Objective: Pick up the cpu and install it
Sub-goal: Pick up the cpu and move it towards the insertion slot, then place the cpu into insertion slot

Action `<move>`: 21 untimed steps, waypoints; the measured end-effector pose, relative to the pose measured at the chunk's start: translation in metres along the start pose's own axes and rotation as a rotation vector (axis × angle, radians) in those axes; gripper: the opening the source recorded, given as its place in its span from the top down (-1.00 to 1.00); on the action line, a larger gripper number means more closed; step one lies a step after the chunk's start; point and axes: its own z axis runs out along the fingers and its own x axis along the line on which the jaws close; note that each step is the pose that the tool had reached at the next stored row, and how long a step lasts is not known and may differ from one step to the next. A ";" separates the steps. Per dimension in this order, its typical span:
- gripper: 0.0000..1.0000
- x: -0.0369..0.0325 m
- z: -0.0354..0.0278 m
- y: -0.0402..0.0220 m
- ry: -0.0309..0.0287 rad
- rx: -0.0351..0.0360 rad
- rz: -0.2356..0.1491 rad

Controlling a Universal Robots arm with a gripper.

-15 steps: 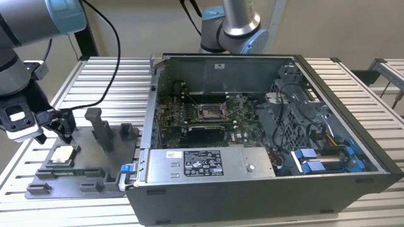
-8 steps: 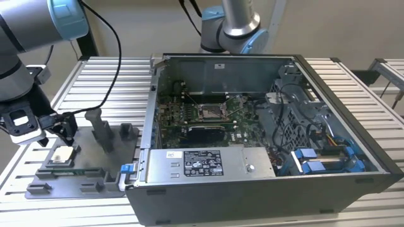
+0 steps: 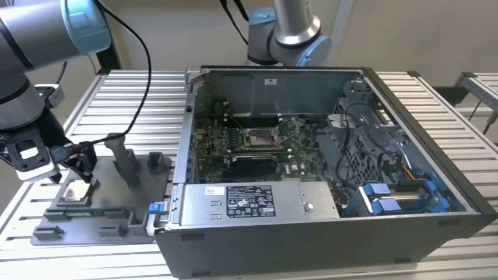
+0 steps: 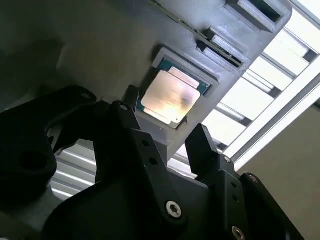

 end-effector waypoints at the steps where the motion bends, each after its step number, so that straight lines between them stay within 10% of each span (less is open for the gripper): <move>1: -1.00 0.0000 0.0008 -0.0001 0.0000 0.0000 0.000; 21: -1.00 0.0002 0.0096 -0.0008 0.0001 -0.0004 0.000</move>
